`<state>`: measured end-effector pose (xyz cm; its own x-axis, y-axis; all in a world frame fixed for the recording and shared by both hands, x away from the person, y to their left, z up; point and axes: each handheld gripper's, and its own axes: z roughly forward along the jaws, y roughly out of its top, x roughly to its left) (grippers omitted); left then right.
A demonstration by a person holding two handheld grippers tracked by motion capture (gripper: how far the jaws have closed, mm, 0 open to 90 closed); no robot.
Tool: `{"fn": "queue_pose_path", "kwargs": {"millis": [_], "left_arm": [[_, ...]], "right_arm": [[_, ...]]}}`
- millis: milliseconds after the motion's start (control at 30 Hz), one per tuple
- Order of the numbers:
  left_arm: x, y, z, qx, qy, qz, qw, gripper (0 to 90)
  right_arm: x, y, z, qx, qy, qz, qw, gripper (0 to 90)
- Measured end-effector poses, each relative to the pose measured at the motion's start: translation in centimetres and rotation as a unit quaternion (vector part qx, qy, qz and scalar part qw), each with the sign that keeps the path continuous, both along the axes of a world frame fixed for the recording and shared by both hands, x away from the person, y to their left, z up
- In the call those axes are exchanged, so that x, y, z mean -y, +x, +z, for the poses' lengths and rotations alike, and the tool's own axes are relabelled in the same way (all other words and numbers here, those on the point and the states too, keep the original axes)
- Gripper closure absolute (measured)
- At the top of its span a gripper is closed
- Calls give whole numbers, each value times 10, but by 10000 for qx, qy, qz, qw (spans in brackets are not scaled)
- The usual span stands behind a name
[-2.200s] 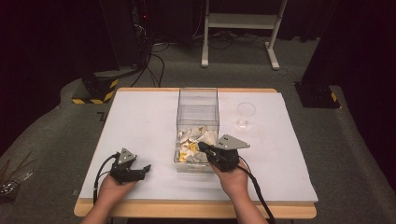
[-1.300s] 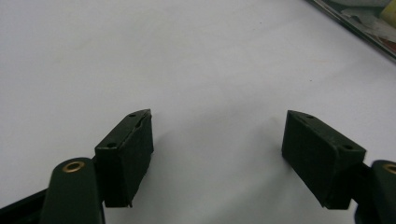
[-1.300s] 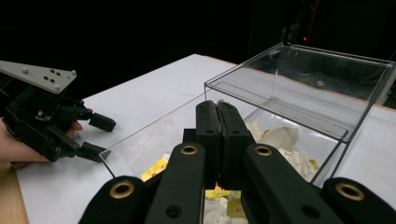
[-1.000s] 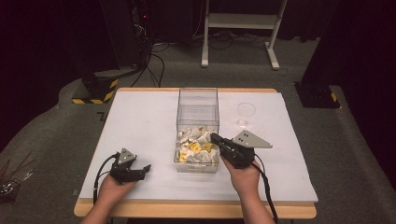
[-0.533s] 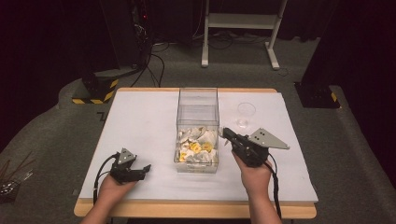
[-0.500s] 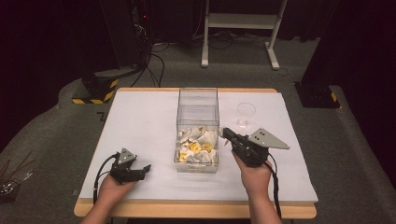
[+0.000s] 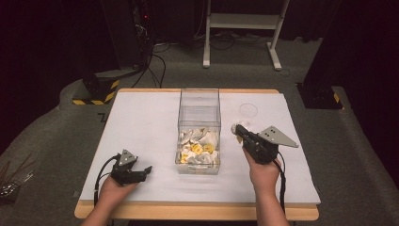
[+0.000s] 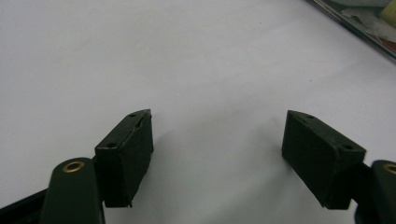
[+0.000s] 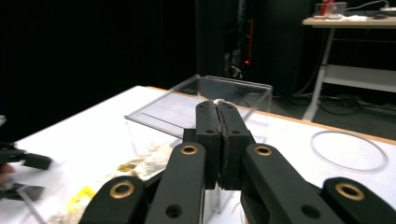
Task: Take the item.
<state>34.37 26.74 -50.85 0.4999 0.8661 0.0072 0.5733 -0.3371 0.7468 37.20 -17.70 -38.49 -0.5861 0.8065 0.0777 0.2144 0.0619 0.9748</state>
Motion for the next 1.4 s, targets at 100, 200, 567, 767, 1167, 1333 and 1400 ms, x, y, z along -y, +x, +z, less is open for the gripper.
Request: {"fn": "queue_pose_path", "kwargs": {"millis": [100,200,567,767,1167,1333,1400], "left_arm": [[0,0,0,4,0,-2,10000,254],[0,0,0,9,-13,8,10000,254],[0,0,0,9,-12,7,10000,254],[0,0,0,9,-14,8,10000,254],[0,0,0,5,-7,9,10000,254],[0,0,0,9,-12,8,10000,254],[0,0,0,8,-12,7,10000,254]], "right_arm": [[2,3,-1,-31,-4,-65,10000,889],[7,9,-3,-39,-47,-226,9997,889],[15,35,4,-96,-181,-580,9981,889],[16,47,9,-59,-237,-679,9974,889],[17,78,18,-115,-345,-932,9950,889],[16,90,22,-148,-331,-972,9946,889],[14,97,23,-136,-387,-990,9942,889]]}}
